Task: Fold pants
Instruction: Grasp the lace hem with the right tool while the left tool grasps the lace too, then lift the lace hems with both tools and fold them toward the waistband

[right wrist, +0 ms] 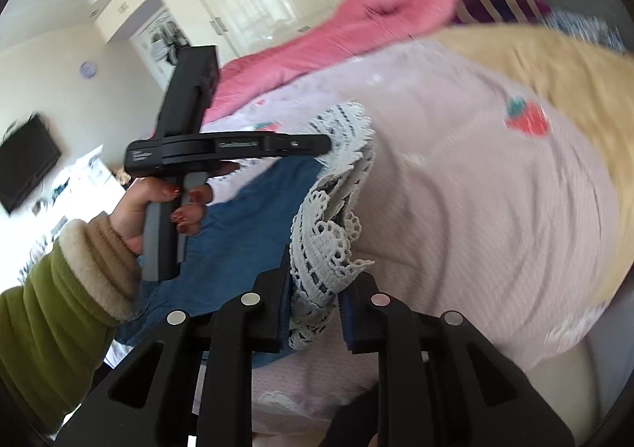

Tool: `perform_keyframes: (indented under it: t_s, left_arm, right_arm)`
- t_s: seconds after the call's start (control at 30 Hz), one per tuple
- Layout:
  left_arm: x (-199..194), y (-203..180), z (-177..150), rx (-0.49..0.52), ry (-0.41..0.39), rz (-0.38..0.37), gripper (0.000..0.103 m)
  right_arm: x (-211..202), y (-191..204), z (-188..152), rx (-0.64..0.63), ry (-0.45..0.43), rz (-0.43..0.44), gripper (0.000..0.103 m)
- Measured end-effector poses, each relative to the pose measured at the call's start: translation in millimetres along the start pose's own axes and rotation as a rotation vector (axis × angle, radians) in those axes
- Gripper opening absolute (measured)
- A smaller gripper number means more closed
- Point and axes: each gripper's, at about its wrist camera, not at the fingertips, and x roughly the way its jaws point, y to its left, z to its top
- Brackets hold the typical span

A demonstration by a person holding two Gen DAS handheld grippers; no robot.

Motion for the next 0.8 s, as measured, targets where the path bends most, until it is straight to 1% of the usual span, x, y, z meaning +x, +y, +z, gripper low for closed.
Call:
perform_keyframes:
  t_s: [0.07, 0.2, 0.3, 0.4, 0.53, 0.57, 0.73, 0.77, 0.8]
  left_arm:
    - [-14.2, 3.6, -3.3, -0.014, -0.039, -0.026, 0.014]
    - [-42.7, 13.7, -14.5, -0.049, -0.087, -0.040, 0.014]
    - [-69.1, 25.6, -31.6, -0.093, -0.136, -0.038, 0.014]
    - [-90.0, 38.0, -52.1, -0.131, -0.167, -0.016, 0.014]
    - [-105.7, 58.9, -78.3, -0.195, -0.177, 0.023, 0.014]
    - [-108.3, 66.0, -85.8, -0.226, -0.178, 0.025, 0.014]
    - [-120.8, 87.8, -109.8, -0.323, -0.183, 0.060, 0.020]
    - [-124.4, 91.7, -114.5, -0.347, -0.185, 0.057, 0.021]
    - [-127.6, 95.3, -118.4, -0.359, -0.188, 0.059, 0.024]
  right_arm:
    - [-0.2, 15.2, 4.9, -0.047, -0.014, 0.013, 0.019]
    - [-0.7, 43.0, 6.9, -0.132, -0.018, 0.045, 0.019]
    - [7.3, 67.6, 7.9, -0.199, -0.006, 0.070, 0.019]
    - [21.5, 90.0, 3.9, -0.269, 0.019, 0.090, 0.019]
    - [49.5, 119.9, -8.6, -0.371, 0.071, 0.101, 0.019]
    - [54.8, 126.2, -13.0, -0.391, 0.082, 0.101, 0.019]
    - [88.8, 159.5, -40.8, -0.496, 0.162, 0.100, 0.019]
    - [92.9, 164.2, -45.0, -0.513, 0.173, 0.098, 0.019]
    - [96.8, 170.6, -50.6, -0.533, 0.184, 0.096, 0.019]
